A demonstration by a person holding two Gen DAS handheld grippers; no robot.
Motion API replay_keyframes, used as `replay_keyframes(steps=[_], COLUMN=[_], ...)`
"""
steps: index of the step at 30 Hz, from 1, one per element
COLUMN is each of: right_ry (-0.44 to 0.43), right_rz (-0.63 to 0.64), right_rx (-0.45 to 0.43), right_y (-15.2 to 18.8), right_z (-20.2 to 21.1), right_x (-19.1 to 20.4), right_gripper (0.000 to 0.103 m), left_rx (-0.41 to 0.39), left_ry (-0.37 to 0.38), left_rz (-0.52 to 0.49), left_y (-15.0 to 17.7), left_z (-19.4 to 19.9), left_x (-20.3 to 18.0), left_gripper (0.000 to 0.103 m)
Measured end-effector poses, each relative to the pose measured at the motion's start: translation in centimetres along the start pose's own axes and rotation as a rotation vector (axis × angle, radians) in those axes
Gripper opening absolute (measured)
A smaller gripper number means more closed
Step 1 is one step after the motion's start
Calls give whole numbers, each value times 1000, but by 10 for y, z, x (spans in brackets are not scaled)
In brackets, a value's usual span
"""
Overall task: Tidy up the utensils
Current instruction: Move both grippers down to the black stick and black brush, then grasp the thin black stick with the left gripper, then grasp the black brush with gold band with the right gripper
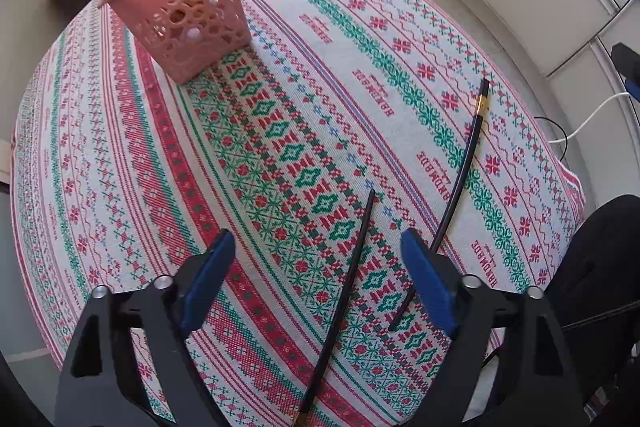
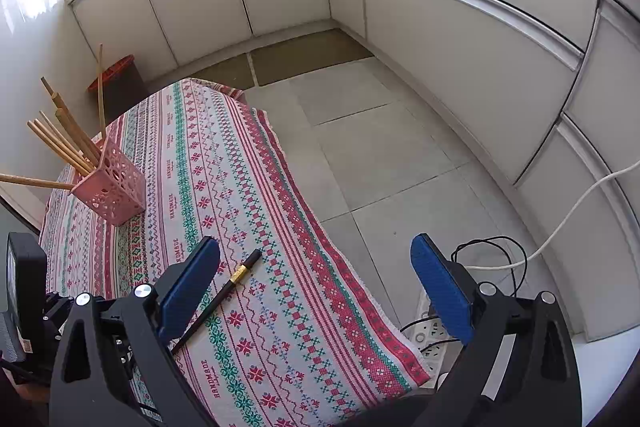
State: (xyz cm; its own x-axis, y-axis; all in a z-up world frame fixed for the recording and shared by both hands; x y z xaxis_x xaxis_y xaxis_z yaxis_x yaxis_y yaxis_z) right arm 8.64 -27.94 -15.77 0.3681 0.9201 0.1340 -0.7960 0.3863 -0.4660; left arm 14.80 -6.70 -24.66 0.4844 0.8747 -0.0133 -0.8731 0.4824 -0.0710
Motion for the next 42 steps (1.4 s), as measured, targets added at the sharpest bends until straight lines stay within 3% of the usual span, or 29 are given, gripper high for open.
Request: replay_keyframes(steps=[4,17,21,24,27,38,42], right_ry=[3,8,11,14,16,22,28], right_rz=[1,-2,0,1,2,4,-3], right_rx=[8,31,35,39,39,48,110], right_y=[-1,-3,-3,-3,-3,-3,-5], right_z=[-2,-9,-11,-13,-13,-16,-25], right_x=[1,4,4,5,6,8,10], right_gripper=[93,93,93,93,93,93,93], left_rx=[41,15,2,-12,-29,-90,-128], left_ry=[-11,-46,-46,-50,-56,-93,-81], left_rz=[-17,-58,-88,-99,-105,-108,-73], left_y=[-6,-5,1,3,5,20,26], left_z=[-14,-19,-15,-13,-11,6,23], left_x=[-5,-11,-20,-27,-31,-33,-20], left_gripper=[54,46,26,20,4,4,4])
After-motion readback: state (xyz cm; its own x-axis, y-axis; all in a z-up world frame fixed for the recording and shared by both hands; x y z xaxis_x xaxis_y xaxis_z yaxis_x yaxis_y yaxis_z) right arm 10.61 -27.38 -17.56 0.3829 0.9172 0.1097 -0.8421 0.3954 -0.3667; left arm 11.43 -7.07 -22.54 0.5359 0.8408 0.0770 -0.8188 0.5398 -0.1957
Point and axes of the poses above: each gripper's, at about its wrist camera, not at the fingertips, and z roughly against the way its jaws point, x to its left, y to its underside, the point moved 1 cm from there along -z, roughly the way its jaws point, and after that the axes turned 9 degrees about x, right-handed, at the moved point
